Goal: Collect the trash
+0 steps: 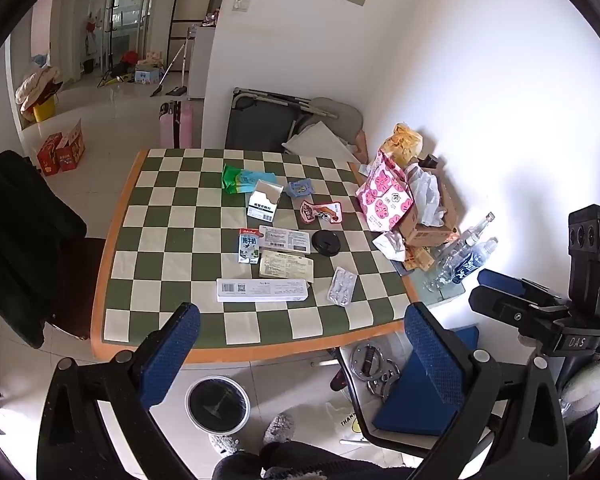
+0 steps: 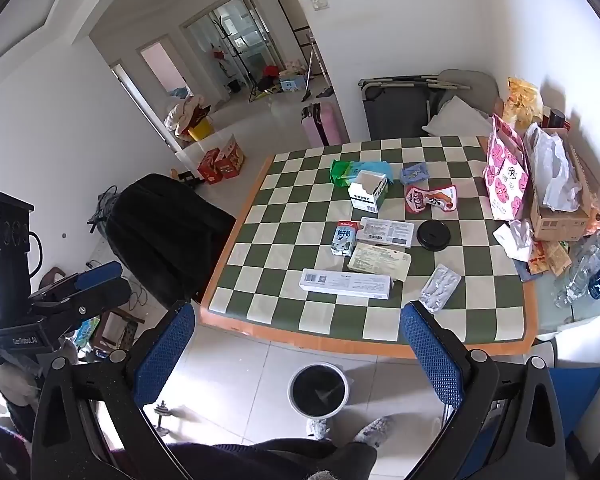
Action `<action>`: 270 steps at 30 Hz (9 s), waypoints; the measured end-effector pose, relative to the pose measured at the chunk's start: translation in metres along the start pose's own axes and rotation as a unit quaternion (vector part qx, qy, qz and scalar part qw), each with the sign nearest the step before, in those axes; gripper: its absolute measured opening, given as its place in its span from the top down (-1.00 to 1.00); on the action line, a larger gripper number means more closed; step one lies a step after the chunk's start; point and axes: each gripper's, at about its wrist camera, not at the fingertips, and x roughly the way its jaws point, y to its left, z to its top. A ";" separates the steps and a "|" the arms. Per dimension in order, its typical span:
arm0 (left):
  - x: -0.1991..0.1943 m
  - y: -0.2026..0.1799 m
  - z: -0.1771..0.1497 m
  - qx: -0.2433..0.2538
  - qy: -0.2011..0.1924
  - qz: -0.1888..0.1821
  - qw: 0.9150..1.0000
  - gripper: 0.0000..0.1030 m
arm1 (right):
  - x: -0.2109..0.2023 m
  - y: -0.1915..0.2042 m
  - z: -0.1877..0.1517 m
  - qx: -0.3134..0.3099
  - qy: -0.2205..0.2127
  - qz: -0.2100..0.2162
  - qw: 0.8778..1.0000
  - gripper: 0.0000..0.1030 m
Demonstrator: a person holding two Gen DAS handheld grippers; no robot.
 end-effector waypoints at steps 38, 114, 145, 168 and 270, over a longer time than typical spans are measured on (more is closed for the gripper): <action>-0.005 -0.005 0.003 -0.007 0.000 -0.010 1.000 -1.00 | -0.003 -0.001 -0.004 -0.005 0.000 0.005 1.000 -1.00; 0.206 0.056 0.004 -0.088 0.169 0.188 0.963 -1.00 | 0.138 -0.141 -0.027 0.199 0.072 -0.219 0.953 -1.00; 0.451 0.048 0.000 -0.075 0.346 0.242 0.903 -0.09 | 0.425 -0.305 -0.055 0.156 0.269 -0.249 0.917 -0.38; 0.448 0.031 0.014 -0.156 0.303 0.239 0.909 0.18 | 0.428 -0.267 -0.067 0.132 0.262 -0.250 0.923 -0.33; 0.246 0.150 -0.293 -0.080 0.324 0.183 0.925 -0.87 | 0.404 -0.001 -0.399 0.095 0.290 -0.160 0.939 -0.97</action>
